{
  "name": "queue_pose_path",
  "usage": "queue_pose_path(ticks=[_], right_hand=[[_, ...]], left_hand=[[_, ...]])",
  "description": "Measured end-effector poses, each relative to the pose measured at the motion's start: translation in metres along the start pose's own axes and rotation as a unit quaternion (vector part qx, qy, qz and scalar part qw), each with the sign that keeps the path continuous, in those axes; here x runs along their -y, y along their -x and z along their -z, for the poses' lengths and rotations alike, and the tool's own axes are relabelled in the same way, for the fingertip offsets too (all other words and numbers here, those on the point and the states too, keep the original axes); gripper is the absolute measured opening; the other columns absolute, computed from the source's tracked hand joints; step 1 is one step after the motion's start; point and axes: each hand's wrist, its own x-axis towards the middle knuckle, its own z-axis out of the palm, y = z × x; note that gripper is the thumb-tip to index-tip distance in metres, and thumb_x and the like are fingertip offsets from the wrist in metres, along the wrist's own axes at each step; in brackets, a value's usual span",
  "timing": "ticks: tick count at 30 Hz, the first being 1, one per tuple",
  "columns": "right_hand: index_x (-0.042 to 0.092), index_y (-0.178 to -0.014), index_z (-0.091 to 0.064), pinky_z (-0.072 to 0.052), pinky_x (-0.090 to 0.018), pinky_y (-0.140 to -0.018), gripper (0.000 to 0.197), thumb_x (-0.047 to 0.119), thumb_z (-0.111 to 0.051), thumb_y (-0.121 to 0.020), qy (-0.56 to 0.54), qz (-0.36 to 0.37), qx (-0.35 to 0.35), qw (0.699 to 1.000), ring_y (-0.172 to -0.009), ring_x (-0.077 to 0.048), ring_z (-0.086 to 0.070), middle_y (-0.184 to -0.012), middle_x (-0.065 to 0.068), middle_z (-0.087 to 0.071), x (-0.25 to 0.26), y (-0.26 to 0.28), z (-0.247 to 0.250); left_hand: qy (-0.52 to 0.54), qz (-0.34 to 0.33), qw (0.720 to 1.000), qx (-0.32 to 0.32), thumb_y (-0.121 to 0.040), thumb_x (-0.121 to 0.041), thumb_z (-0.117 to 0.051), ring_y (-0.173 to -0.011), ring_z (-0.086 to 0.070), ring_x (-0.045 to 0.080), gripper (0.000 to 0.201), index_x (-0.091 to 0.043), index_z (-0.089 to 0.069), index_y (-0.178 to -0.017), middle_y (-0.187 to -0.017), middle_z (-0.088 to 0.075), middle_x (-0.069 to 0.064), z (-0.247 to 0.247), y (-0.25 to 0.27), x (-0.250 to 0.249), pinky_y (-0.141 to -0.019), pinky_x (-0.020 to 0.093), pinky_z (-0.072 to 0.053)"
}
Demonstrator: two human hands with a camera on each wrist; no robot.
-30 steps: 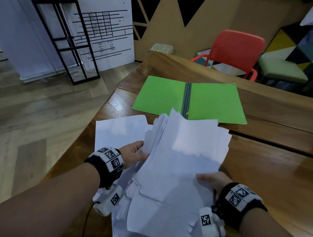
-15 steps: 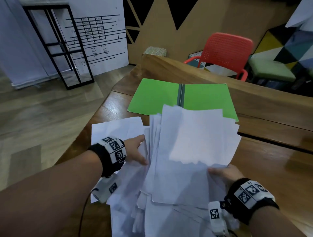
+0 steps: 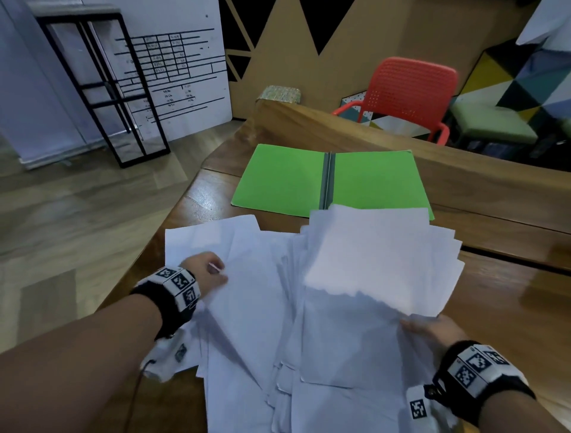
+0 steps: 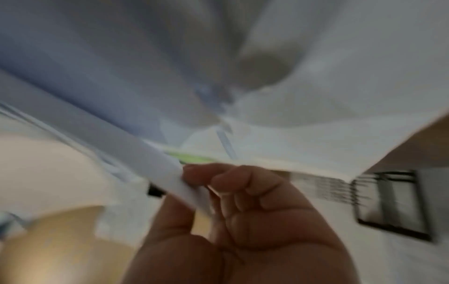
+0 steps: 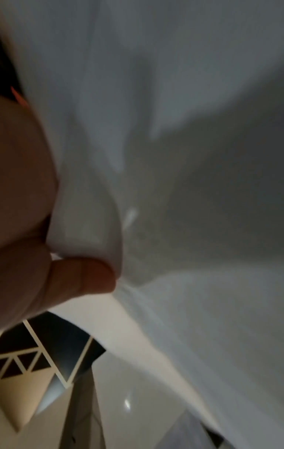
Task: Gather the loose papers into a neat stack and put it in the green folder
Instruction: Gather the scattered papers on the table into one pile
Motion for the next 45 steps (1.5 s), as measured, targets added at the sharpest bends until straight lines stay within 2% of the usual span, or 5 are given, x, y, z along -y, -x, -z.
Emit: queue_pose_path(ticks=[7,10,21,34,45], right_hand=[[-0.009,-0.085,-0.064,-0.05,-0.048,-0.089,0.101,0.037,-0.092,0.001,-0.042,0.005,0.038,0.998,-0.085,-0.038,-0.063,-0.07,-0.018,-0.074,-0.009,-0.013,-0.019],[-0.015,-0.095,-0.062,-0.047,-0.038,-0.078,0.043,0.014,-0.08,-0.069,-0.009,-0.001,-0.002,1.0,-0.092,-0.035,-0.058,-0.101,-0.023,-0.064,-0.002,0.002,-0.028],[-0.004,-0.073,-0.074,-0.055,-0.032,-0.045,0.042,0.009,-0.092,-0.037,-0.134,0.017,0.205,0.969,-0.055,-0.03,-0.071,-0.068,-0.019,-0.074,0.004,0.031,-0.027],[-0.018,-0.093,-0.062,-0.059,-0.036,-0.057,0.052,0.001,-0.083,-0.049,-0.073,0.029,0.12,0.99,-0.054,-0.03,-0.069,-0.058,-0.015,-0.071,-0.001,0.025,-0.023],[-0.016,-0.115,-0.055,-0.049,-0.04,-0.083,0.055,0.024,-0.07,-0.081,0.106,-0.032,-0.049,0.993,-0.101,-0.04,-0.06,-0.107,-0.023,-0.06,-0.025,0.005,-0.003]], left_hand=[[0.472,0.146,0.865,0.088,-0.05,-0.061,-0.078,-0.114,-0.06,0.033,0.08,-0.012,-0.064,-0.112,-0.124,-0.063,0.013,-0.047,0.006,0.002,-0.101,0.049,-0.044],[0.592,0.16,0.783,0.101,-0.072,-0.031,-0.074,-0.097,-0.065,0.032,0.039,-0.01,-0.066,-0.104,-0.097,-0.073,0.018,-0.071,0.021,-0.004,-0.088,0.05,-0.05],[0.333,-0.027,0.936,0.111,-0.024,-0.082,-0.068,-0.103,-0.065,0.03,0.11,-0.012,-0.062,-0.11,-0.113,-0.068,0.014,-0.09,0.034,-0.045,-0.093,0.041,-0.051],[0.297,-0.128,0.94,0.111,-0.055,-0.043,-0.082,-0.101,-0.065,0.026,0.058,-0.012,-0.066,-0.102,-0.105,-0.069,0.008,-0.071,0.036,-0.063,-0.097,0.04,-0.049],[0.041,0.154,0.987,-0.014,-0.067,-0.017,-0.078,-0.116,-0.051,0.036,0.09,-0.018,-0.025,-0.139,-0.133,-0.048,0.017,-0.038,0.026,-0.012,-0.096,0.038,-0.043]])
